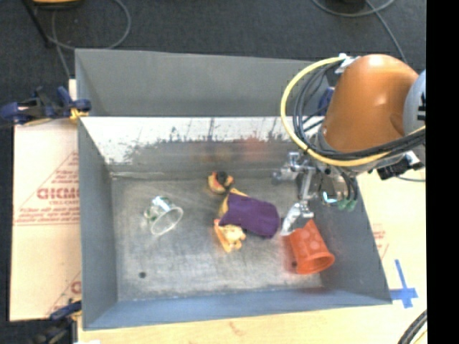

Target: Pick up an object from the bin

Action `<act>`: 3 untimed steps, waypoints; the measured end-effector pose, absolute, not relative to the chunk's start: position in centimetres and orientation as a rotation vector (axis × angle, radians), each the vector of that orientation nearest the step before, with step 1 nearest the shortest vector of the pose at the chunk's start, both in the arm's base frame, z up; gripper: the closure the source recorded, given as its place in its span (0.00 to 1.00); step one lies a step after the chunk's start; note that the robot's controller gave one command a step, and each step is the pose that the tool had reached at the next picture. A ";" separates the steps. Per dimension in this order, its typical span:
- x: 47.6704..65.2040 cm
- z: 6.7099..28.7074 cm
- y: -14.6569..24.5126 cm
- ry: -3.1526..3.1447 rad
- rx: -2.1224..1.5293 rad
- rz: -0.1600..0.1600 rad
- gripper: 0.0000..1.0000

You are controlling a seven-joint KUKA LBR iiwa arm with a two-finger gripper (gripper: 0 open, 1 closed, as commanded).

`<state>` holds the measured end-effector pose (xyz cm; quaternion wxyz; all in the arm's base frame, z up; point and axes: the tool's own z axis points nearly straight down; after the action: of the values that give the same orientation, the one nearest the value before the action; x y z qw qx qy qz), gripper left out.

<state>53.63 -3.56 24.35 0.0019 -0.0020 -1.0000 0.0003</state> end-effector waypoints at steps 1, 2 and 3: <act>53.8 24.8 -3.6 -3.146 -0.006 0.002 0.00; 54.7 20.3 -3.8 -3.154 0.044 0.004 0.00; 54.6 15.0 -3.4 -3.150 0.029 0.000 0.00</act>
Offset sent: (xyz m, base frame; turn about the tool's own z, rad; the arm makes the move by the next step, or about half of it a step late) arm 0.0201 -0.0043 -0.1306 -0.0874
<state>54.63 -3.35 15.00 -0.0043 0.0092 -0.9999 0.0000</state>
